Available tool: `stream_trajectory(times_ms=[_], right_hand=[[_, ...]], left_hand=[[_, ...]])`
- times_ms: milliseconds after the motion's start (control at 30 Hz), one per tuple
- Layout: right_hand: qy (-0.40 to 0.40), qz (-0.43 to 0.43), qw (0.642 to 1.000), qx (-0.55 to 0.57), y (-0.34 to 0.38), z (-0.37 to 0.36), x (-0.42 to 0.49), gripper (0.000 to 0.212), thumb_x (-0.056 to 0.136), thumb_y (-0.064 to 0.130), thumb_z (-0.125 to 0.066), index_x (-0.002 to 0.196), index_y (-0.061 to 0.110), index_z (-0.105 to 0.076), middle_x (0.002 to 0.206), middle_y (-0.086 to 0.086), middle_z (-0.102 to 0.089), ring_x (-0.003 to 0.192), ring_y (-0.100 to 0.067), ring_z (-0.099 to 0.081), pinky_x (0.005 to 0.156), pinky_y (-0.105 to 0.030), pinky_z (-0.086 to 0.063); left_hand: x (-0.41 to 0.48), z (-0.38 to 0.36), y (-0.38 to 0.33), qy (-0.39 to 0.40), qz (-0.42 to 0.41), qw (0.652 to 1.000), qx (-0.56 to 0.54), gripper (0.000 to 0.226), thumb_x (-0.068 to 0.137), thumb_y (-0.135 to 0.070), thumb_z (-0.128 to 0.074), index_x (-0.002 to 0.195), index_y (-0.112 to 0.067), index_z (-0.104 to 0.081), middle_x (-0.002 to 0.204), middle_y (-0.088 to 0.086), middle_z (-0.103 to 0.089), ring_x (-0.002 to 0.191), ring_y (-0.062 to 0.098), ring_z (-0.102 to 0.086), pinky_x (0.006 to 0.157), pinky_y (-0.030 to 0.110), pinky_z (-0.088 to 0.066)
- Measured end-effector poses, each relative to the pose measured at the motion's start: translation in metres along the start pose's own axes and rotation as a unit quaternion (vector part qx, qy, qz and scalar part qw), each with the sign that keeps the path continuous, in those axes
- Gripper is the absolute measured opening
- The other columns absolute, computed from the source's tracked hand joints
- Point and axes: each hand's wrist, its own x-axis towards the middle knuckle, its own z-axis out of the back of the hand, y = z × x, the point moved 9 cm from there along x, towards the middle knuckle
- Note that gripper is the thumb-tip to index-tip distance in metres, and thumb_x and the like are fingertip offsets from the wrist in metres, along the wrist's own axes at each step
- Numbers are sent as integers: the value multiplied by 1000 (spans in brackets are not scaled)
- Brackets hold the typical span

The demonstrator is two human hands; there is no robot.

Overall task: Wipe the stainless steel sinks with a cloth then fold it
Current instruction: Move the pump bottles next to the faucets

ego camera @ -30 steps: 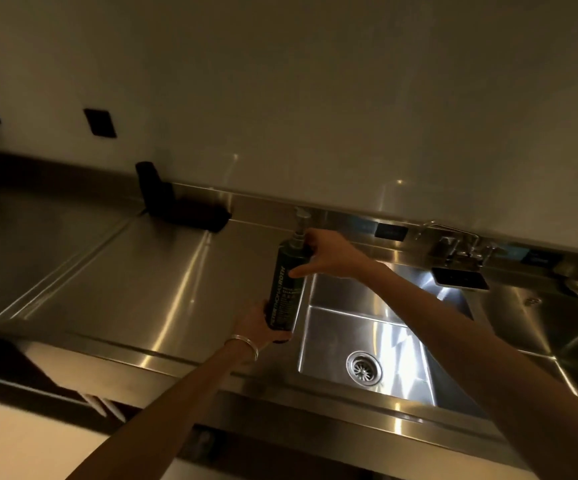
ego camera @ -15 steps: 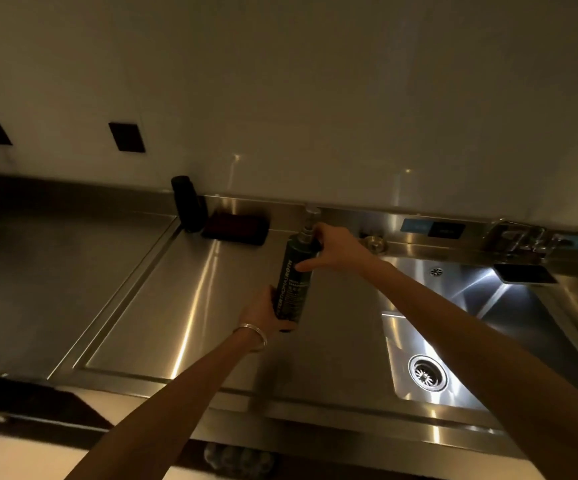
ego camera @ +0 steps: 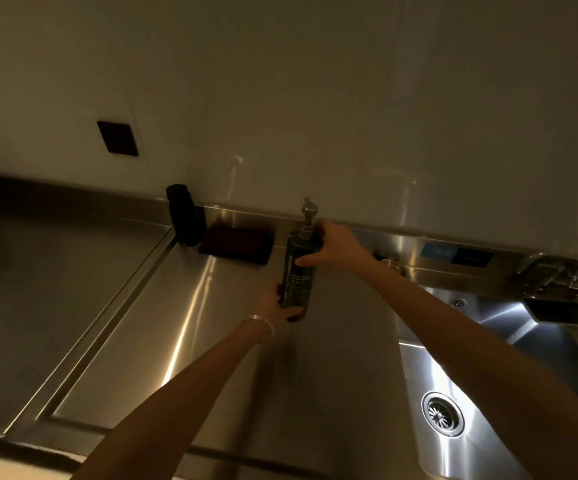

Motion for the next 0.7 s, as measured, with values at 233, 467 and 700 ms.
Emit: stream_trajectory(times_ms=[233, 467, 700], right_hand=[[-24, -30, 999, 15, -6, -1, 59, 63, 69, 27, -83, 117, 6, -49, 117, -9, -58, 104, -22, -57, 77, -24, -42], [-47, -62, 997, 23, -17, -26, 120, 62, 68, 21, -84, 117, 4, -49, 119, -12, -59, 108, -26, -57, 82, -27, -44], [-69, -113, 991, 31, -42, -48, 176, 63, 66, 20, -85, 115, 5, -48, 118, -12, -57, 108, -26, -55, 86, -32, -46]], left_hand=[[65, 35, -10, -46, -10, 998, -43, 57, 71, -9, -78, 122, -3, -51, 119, 13, -60, 107, 27, -58, 81, 26, -41], [143, 58, -7, -11, -28, 998, 46, 45, 74, -21, -76, 111, -8, -55, 111, 10, -62, 104, 27, -59, 87, 36, -46], [213, 62, 6, 43, -41, 992, 113, 57, 73, -21, -77, 121, -11, -48, 116, 12, -62, 107, 31, -58, 88, 39, -48]])
